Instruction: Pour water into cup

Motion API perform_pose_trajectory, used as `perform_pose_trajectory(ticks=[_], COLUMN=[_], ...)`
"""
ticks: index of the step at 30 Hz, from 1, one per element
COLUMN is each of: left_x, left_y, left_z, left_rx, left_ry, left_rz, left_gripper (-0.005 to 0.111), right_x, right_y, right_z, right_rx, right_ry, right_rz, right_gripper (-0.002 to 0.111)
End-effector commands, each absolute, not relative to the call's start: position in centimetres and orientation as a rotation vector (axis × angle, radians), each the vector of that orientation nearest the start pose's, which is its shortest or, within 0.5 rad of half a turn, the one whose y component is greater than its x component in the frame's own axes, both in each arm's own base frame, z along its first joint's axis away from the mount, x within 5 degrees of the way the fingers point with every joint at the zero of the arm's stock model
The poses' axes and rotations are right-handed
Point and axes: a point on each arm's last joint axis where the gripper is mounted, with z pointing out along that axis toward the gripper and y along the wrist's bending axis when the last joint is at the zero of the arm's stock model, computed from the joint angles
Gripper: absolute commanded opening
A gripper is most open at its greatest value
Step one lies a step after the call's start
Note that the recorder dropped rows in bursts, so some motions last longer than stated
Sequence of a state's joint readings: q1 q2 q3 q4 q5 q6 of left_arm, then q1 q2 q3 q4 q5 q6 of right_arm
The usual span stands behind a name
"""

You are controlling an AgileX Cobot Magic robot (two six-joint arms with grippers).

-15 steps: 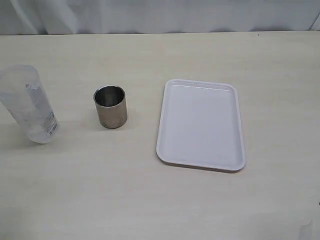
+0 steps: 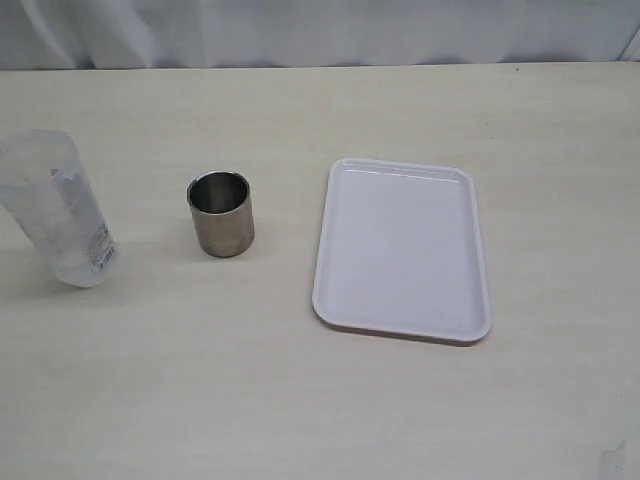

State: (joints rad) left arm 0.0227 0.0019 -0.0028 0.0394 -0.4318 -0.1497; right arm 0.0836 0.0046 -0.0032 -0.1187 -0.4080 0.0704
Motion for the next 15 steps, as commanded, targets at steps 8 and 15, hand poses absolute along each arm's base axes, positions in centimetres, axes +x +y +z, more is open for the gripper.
perform_pose_trajectory(ticks=[8, 15], left_x=[4.1, 5.4], left_y=[-0.1, -0.1], left_z=[25.5, 25.0], left_rx=[-0.055, -0.062], left_ry=[0.987, 1.086], left_rz=[-0.123, -0.123], left_gripper=[0.105, 0.105], right_x=[4.0, 4.1], right_y=[0.9, 0.9], right_z=[25.6, 25.5], right_rx=[-0.009, -0.006], right_ry=[0.977, 0.996], right_rz=[0.265, 0.263], right_gripper=[0.004, 0.004])
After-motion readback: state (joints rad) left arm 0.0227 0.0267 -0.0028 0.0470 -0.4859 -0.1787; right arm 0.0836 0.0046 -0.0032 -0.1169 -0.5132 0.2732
